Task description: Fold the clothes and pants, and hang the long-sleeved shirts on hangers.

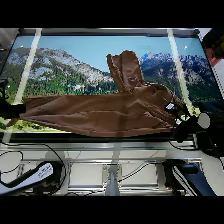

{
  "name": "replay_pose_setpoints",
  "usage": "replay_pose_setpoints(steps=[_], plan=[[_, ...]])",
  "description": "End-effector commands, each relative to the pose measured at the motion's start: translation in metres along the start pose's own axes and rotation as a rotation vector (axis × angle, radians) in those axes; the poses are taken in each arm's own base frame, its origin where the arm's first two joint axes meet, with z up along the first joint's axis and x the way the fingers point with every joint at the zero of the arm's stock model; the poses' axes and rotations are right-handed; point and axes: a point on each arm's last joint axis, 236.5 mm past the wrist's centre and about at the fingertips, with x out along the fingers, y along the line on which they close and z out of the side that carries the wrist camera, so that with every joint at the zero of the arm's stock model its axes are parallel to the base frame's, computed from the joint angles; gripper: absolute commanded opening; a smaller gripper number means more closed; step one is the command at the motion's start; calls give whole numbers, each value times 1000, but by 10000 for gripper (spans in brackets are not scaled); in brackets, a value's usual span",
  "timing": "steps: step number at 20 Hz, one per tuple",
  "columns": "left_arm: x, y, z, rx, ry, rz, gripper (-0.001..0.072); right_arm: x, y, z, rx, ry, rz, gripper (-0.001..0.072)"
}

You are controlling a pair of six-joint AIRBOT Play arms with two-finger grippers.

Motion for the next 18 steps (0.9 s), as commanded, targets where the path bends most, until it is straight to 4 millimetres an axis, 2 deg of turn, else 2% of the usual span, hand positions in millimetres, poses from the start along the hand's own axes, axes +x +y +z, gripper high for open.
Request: replay_pose_setpoints(steps=[1, 4, 8, 9, 10, 11, 13, 14, 16, 18], plan=[[18, -3, -29, 36, 129, -4, 13, 4, 15, 0, -55, -7, 56, 29], [29, -6, -36, 46, 172, -8, 13, 4, 17, -3, -95, 4, 67, 30], [35, -3, -37, 105, 199, -3, 13, 1, 34, -25, -100, 92, 141, 30], [37, -2, -37, 110, 204, 1, 14, 1, 33, -23, -100, 86, 137, 30], [38, -3, -37, 111, 209, -1, 44, 2, 30, -20, -99, 71, 125, 31], [40, -3, -38, 112, 214, -2, 202, 2, 28, -17, -94, 61, 115, 120], [42, -4, -38, 113, 222, -4, 673, 3, 25, -14, -94, 47, 101, 605], [43, -4, -38, 113, 225, -5, 710, 3, 23, -11, -94, 37, 90, 684], [43, -4, -37, 114, 220, -3, 709, 4, 13, -8, -95, 24, 48, 684], [43, -3, -34, 114, 208, 0, 699, 0, -7, -7, -100, 27, -32, 680]])
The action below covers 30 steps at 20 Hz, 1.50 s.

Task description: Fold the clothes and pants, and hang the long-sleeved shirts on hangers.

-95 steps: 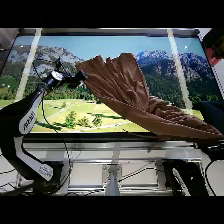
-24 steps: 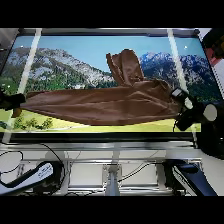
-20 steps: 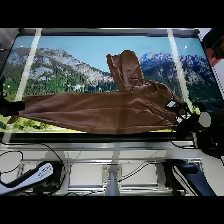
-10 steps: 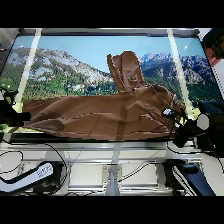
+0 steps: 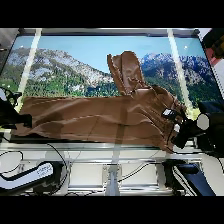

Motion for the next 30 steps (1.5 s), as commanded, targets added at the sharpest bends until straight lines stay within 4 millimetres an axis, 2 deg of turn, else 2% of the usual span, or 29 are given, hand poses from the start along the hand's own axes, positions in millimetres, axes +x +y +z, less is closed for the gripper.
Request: replay_pose_setpoints(steps=[1, 3, 4, 5, 6, 8, 10, 11, 12, 13, 14, 15, 16, 17, 18, 19, 20, 22, 23, 26, 27, 28, 29, 30], plan=[[-1, 5, 8, 0, -28, 21, 698, -9, -34, 3, -6, -13, -141, 651], [-10, 18, 25, -69, -102, 63, 698, -31, -69, 22, -3, -97, -293, 523], [-18, 25, 34, -94, -141, 81, 698, -47, -88, 33, -6, -146, -380, 519], [-29, 30, 44, -118, -185, 90, 697, -68, -111, 44, 16, -206, -484, 484], [-43, 37, 54, -158, -237, 98, 697, -94, -134, 54, 77, -285, -594, 374], [-74, 44, 77, -246, -348, 94, 696, -144, -168, 67, 236, -464, -739, 86], [-106, 31, 106, -249, -482, 37, 696, -179, -190, 66, 361, -595, -819, 53], [-123, 14, 124, -240, -562, -31, 656, -186, -199, 58, 428, -626, -838, 32], [-138, -8, 139, -204, -630, -100, 471, -186, -205, 47, 505, -635, -837, 32], [-153, -35, 154, -147, -699, -172, 215, -183, -211, 32, 605, -640, -827, 31], [-167, -60, 164, -95, -755, -230, 53, -179, -219, 10, 723, -635, -823, 30], [-180, -80, 172, -57, -806, -273, 15, -169, -227, -17, 842, -610, -821, 29], [-194, -101, 179, -36, -855, -316, 14, -152, -231, -43, 970, -582, -793, 28], [-206, -118, 185, -16, -895, -348, 15, -123, -227, -67, 1118, -544, -698, 28], [-213, -131, 188, 4, -922, -359, 15, -93, -218, -76, 1233, -522, -565, 28], [-220, -143, 190, 28, -946, -364, 14, -64, -205, -73, 1289, -512, -407, 28], [-225, -152, 192, 46, -964, -367, 15, -41, -195, -59, 1300, -543, -251, 28], [-232, -167, 192, 75, -986, -374, 14, -20, -180, -16, 1264, -667, 40, 27], [-232, -172, 192, 85, -986, -377, 14, -11, -172, -4, 1248, -688, 174, 27], [-233, -174, 191, 91, -986, -379, 15, 24, -155, -4, 1323, -643, 427, 30], [-233, -174, 191, 91, -986, -379, 15, 35, -155, -8, 1352, -627, 463, 94], [-233, -174, 191, 91, -986, -379, 14, 43, -157, -9, 1374, -619, 475, 372], [-233, -174, 191, 91, -986, -379, 14, 49, -161, -9, 1400, -616, 473, 492], [-233, -174, 191, 91, -986, -380, 15, 54, -167, -11, 1422, -621, 459, 492]])
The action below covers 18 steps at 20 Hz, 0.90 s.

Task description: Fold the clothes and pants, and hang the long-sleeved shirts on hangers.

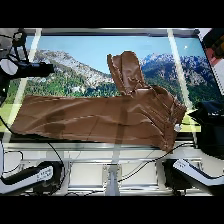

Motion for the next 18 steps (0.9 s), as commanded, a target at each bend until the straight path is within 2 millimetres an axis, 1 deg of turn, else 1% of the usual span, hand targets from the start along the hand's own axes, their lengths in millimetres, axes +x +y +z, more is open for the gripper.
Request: replay_pose_setpoints(steps=[1, 2, 3, 5, 8, 10, 14, 15, 17, 18], plan=[[0, -4, 3, 1, -12, -8, 14, 16, -8, 7, 88, -12, 64, 492], [0, -5, 3, 3, -11, -10, 15, 19, -14, 13, 97, -34, 49, 504], [0, -6, 3, 3, -11, -12, 14, 21, -20, 21, 116, -67, 36, 562], [1, -12, 3, 3, -11, -24, 14, 25, -27, 36, 151, -125, 26, 569], [3, -21, 1, 16, -5, -38, 14, 33, -34, 49, 208, -173, 37, 569], [7, -32, -2, 31, 5, -55, 15, 44, -30, 50, 244, -162, 76, 568], [20, -61, -13, 74, 41, -99, 23, 79, -5, 36, 198, -66, 106, 568], [22, -66, -15, 81, 48, -106, 24, 85, -3, 36, 184, -61, 99, 568], [26, -74, -19, 92, 60, -118, 26, 90, -1, 41, 168, -80, 84, 546], [28, -78, -21, 97, 67, -124, 71, 90, -2, 45, 174, -97, 80, 545]])
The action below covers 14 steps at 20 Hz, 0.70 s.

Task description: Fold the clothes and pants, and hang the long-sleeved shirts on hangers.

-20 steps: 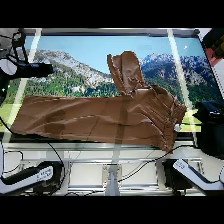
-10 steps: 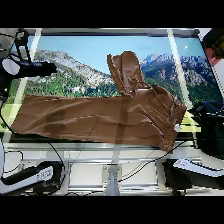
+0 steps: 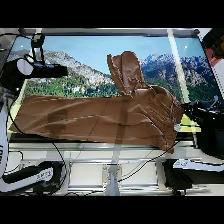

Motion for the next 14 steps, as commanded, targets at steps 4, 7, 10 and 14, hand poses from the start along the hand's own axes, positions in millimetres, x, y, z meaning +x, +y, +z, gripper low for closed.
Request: replay_pose_setpoints(steps=[4, 7, 10, 14], plan=[[22, -33, -18, 44, 66, -53, 433, 11, 1, 2, -59, -9, -15, 440], [41, -60, -32, 27, 113, -119, 433, 10, 8, -7, -132, 29, 16, 284], [64, -86, -45, -24, 148, -191, 449, 10, 7, -6, -135, 23, 12, 33], [97, -120, -38, -243, 109, -318, 715, 10, 7, -6, -136, 24, 12, 33]])
